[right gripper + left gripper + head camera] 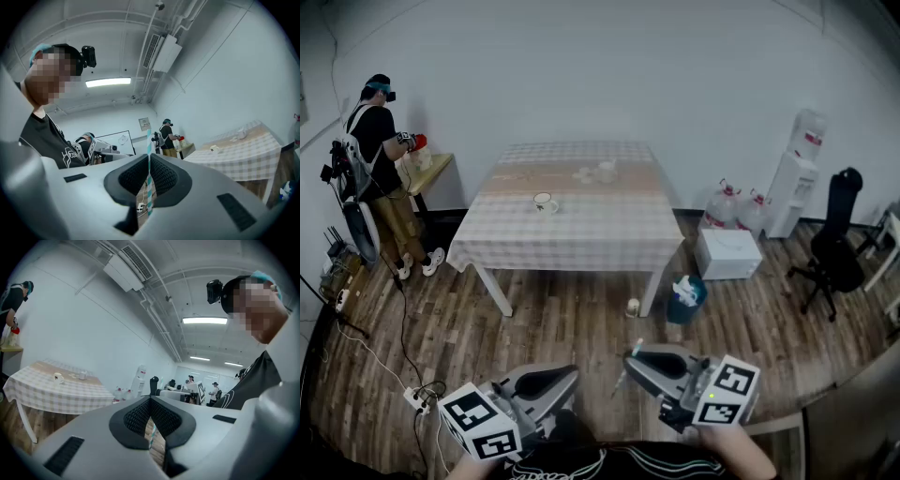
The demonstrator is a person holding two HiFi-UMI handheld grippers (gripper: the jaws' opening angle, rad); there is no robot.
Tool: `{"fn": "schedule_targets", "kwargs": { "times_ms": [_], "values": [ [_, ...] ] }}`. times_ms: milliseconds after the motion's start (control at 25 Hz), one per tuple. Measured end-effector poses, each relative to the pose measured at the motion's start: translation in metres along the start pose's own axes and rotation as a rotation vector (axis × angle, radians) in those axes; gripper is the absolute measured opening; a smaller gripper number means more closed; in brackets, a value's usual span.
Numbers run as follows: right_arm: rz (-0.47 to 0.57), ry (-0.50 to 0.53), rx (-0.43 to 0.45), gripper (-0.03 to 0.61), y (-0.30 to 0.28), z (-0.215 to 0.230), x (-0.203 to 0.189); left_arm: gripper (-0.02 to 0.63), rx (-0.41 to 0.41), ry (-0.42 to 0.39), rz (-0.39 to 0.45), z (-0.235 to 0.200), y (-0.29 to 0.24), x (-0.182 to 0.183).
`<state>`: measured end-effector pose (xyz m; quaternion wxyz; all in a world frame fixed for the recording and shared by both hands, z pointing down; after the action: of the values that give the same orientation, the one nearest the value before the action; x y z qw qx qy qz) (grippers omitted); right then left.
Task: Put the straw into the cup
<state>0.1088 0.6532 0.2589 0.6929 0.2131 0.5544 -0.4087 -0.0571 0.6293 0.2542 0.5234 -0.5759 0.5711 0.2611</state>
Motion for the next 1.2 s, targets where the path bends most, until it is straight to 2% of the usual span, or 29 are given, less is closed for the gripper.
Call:
{"fn": "schedule_targets", "kwargs": {
  "times_ms": [360,680,920,1200],
  "values": [
    [0.006,0.004,-0.017,0.023,-0.002,0.008,-0.001,-0.003,-0.017,-0.014,-0.014,-0.006,-0.009,0.002],
    [0.009,-0.065,0.012,0.023,-0.018,0.031,0.004,-0.003,-0.026,0.001,-0.016,-0.03,-0.013,0.011],
    [-0.004,-0.076,0.014,0.023,-0.045,0.057,0.008,-0.003,-0.028,0.027,-0.027,-0.067,-0.017,0.016],
    [-0.01,-0.123,-0.004,0.023,-0.084,0.102,0.012,-0.003,-0.041,0.051,-0.043,-0.13,-0.027,0.024]
  ]
}}
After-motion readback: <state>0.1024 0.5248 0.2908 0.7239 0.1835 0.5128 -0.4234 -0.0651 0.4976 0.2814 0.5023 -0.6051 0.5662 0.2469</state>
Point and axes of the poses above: the fingertips, and each gripper's own axes: y backward along the fingers, z to its right, x out of its top, the point moved 5 cm from there along y, backward along the fingers, and after that the axes turned 12 degrees about -z, right-handed, at the moved point
